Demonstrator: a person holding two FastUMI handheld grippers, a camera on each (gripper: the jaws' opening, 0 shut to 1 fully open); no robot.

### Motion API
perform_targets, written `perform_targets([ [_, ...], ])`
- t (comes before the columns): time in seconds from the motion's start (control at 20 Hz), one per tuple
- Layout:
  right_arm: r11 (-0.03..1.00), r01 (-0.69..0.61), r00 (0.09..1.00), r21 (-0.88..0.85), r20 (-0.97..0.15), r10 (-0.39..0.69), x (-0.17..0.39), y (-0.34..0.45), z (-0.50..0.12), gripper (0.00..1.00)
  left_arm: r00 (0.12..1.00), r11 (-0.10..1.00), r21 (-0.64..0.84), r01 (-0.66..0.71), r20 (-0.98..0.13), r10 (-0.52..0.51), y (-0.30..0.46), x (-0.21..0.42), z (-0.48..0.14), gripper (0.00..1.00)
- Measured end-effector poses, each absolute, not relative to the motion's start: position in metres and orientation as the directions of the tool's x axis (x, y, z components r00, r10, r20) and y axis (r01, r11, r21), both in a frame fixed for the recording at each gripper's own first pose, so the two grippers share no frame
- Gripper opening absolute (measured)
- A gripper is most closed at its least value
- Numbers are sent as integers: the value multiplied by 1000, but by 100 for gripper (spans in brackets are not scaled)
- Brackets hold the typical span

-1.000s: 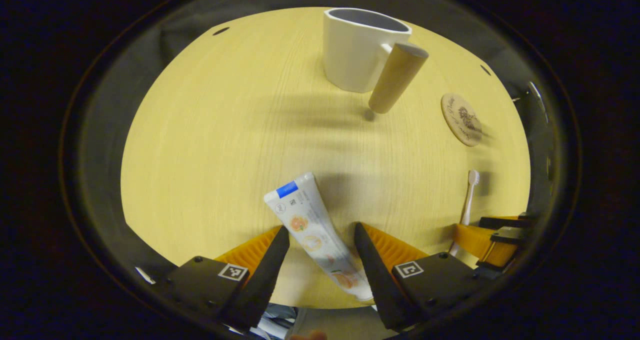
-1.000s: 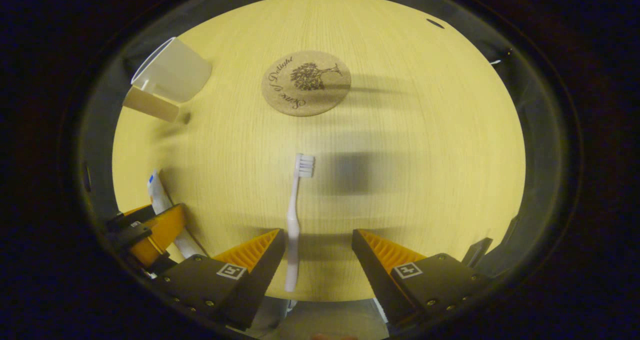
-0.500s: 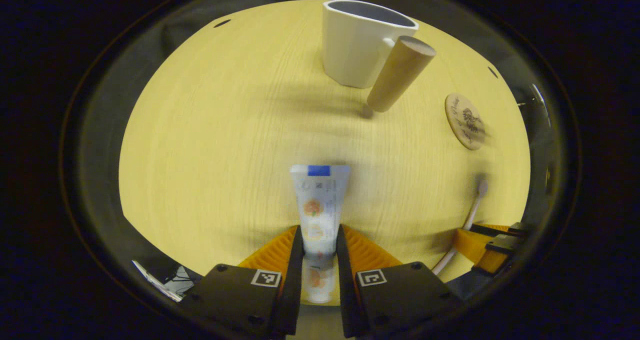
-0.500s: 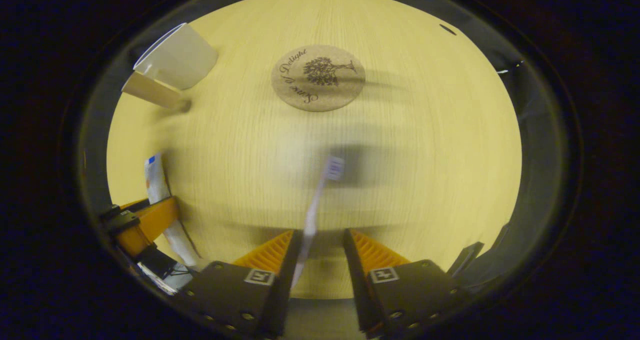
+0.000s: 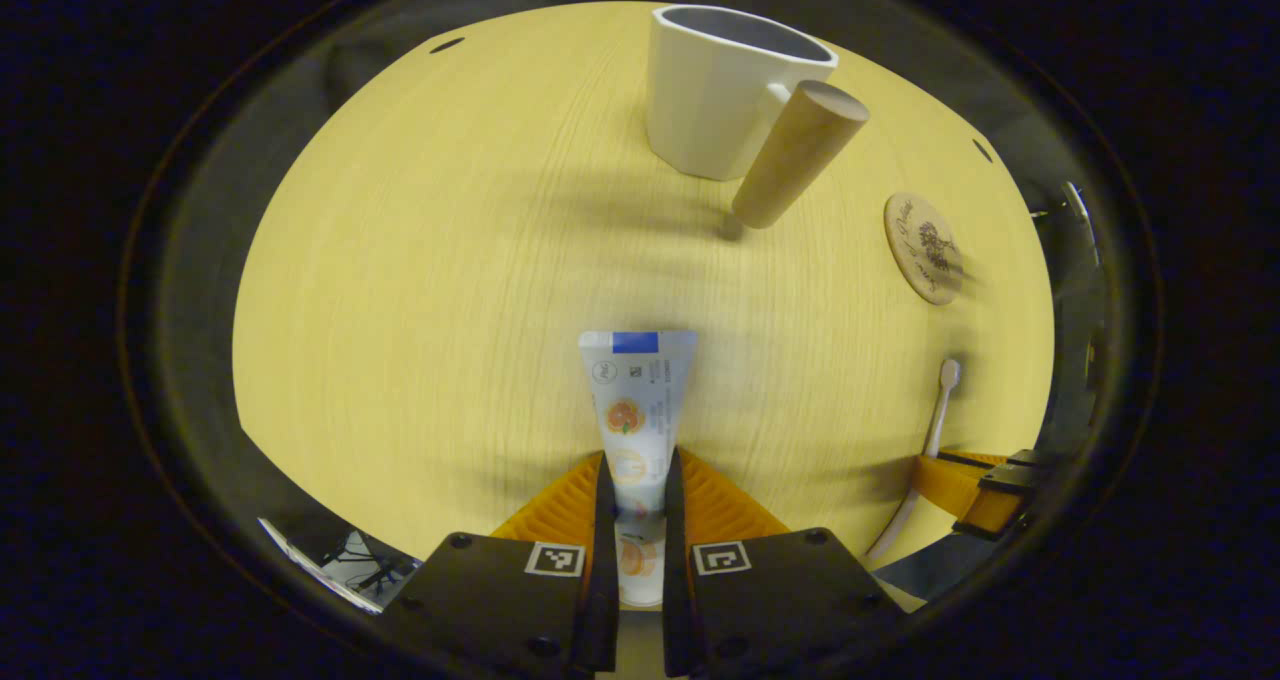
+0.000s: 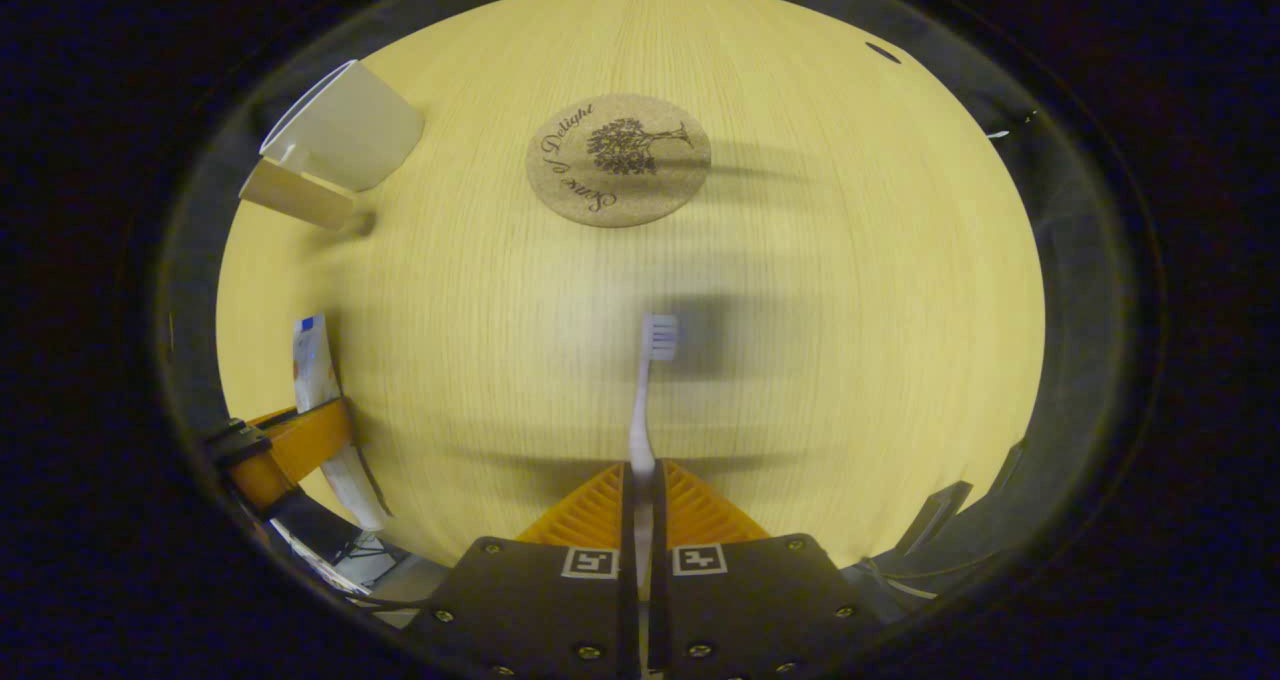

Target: Put the toothbrush and toothpaste on the desktop into the cup, then pick up the cup and place it on the coaster on the desktop.

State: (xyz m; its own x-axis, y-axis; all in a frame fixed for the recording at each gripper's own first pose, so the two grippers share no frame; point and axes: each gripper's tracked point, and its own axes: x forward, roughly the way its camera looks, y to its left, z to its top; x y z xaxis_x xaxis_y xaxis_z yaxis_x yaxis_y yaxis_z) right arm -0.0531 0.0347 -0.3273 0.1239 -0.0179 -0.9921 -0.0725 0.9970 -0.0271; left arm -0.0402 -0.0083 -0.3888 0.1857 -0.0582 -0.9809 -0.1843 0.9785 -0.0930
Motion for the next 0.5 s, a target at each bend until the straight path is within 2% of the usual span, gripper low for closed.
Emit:
perform_targets([
  [0.2,997,-76,125,-24,-992,-14,-52,35,-327,5,198,972,-100,-212,-978,-57,2,-43,-370,27],
  [0.5,996,-81,127,-24,-992,-14,-51,35,-327,5,301,966,-109,-235,-953,-34,29,-20,-295,26],
])
